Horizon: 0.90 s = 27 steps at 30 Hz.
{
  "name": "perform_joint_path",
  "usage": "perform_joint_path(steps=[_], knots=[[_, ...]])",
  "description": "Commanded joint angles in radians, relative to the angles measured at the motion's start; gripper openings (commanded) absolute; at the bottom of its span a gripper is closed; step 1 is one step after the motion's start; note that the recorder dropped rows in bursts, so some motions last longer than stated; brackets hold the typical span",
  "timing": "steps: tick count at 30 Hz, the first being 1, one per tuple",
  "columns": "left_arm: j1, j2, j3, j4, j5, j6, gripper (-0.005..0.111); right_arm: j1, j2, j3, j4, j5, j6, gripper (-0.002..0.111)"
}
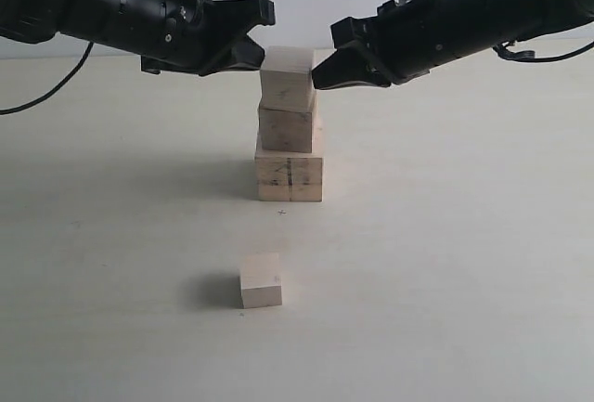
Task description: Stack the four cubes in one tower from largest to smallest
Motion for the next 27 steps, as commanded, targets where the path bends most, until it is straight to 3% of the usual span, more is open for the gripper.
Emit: perform_joint_path(steps=[1, 6, 9, 13, 18, 27], knots=[[-0.002, 0.001, -0.005, -0.008, -0.041, 0.004, 0.0, 0.002, -0.001, -0.002, 0.01, -0.005, -0.016, 0.0], [0.003, -0.044, -0.005, 0.011, -0.11, 0.007, 0.0, 0.0, -0.012, -0.002, 0.004, -0.038, -0.018, 0.0], [-0.009, -0.109, -0.005, 0.083, -0.038, 0.033, 0.0, -0.001, -0.038, -0.002, -0.034, -0.101, -0.018, 0.0], [-0.103, -0.161, 0.015, 0.177, 0.008, 0.124, 0.0, -0.001, -0.059, -0.002, -0.116, -0.262, 0.078, 0.0], [-0.189, -0.13, 0.023, 0.201, -0.106, 0.132, 0.0, -0.001, -0.059, -0.002, -0.278, -0.338, 0.252, 0.0], [-0.189, -0.087, 0.03, 0.252, -0.051, 0.098, 0.0, -0.001, -0.061, -0.002, -0.313, -0.314, 0.257, 0.0]])
